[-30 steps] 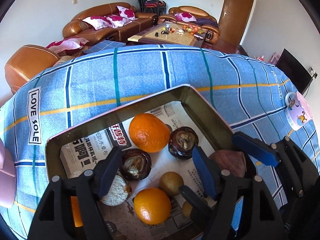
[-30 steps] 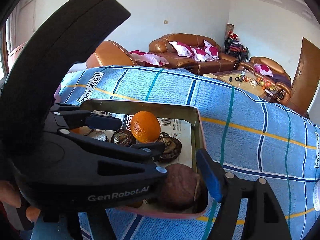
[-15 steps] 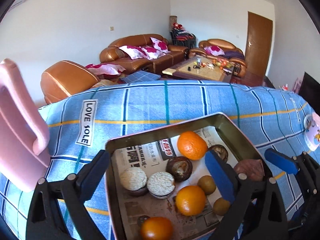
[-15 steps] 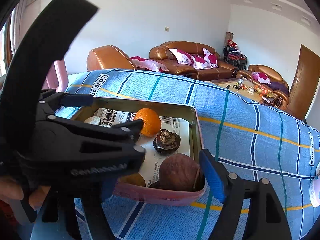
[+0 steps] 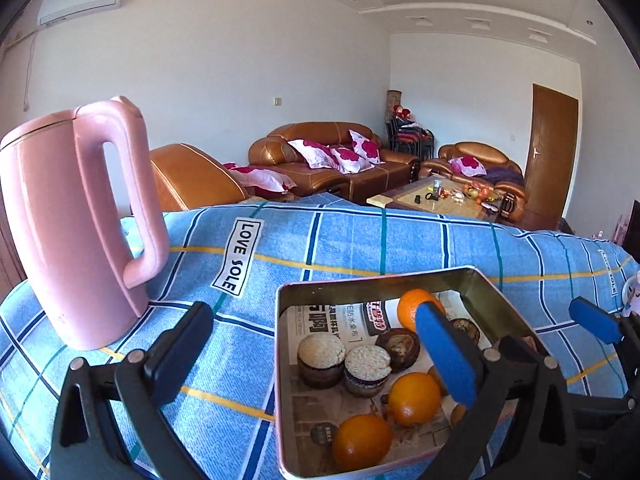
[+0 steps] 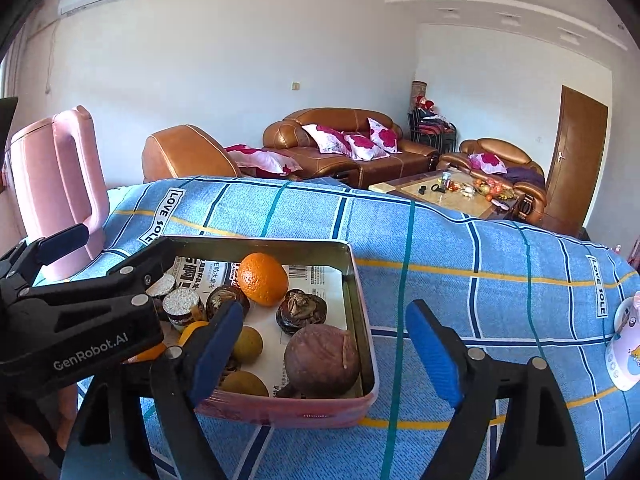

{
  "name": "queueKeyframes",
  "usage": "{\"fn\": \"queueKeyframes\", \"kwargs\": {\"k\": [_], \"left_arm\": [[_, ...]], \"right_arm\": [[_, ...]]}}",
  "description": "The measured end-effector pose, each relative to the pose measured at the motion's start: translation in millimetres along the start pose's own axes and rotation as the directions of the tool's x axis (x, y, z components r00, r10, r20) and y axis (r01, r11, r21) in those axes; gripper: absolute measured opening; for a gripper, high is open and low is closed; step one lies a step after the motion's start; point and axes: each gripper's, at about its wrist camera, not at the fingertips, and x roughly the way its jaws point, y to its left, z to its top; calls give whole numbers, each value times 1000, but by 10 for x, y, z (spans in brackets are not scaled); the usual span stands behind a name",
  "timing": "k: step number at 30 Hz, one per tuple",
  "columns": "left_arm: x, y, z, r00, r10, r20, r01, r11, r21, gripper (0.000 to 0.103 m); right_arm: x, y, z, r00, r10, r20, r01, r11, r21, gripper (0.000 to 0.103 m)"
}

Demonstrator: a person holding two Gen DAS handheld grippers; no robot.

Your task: Organize fruits

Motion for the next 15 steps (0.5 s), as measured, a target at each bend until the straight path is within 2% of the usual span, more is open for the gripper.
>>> {"fn": "queueKeyframes", "kwargs": {"k": [5,8,15], "left_arm": [[-106,54,-38,999,-22,28,22,1000,-20,103],[-137,13,-77,1000,-24,17,24,1000,19,103],[-372,-137,-164,996,-44,82,36,995,92,103]], "right_arm": [[-134,-42,-28,998,-51,42,50,998,27,85],[-207,-151,-57,995,-74,66,68,994,89,85],[-410,-336,-139,987,-97,127,70,978,198,85]]}}
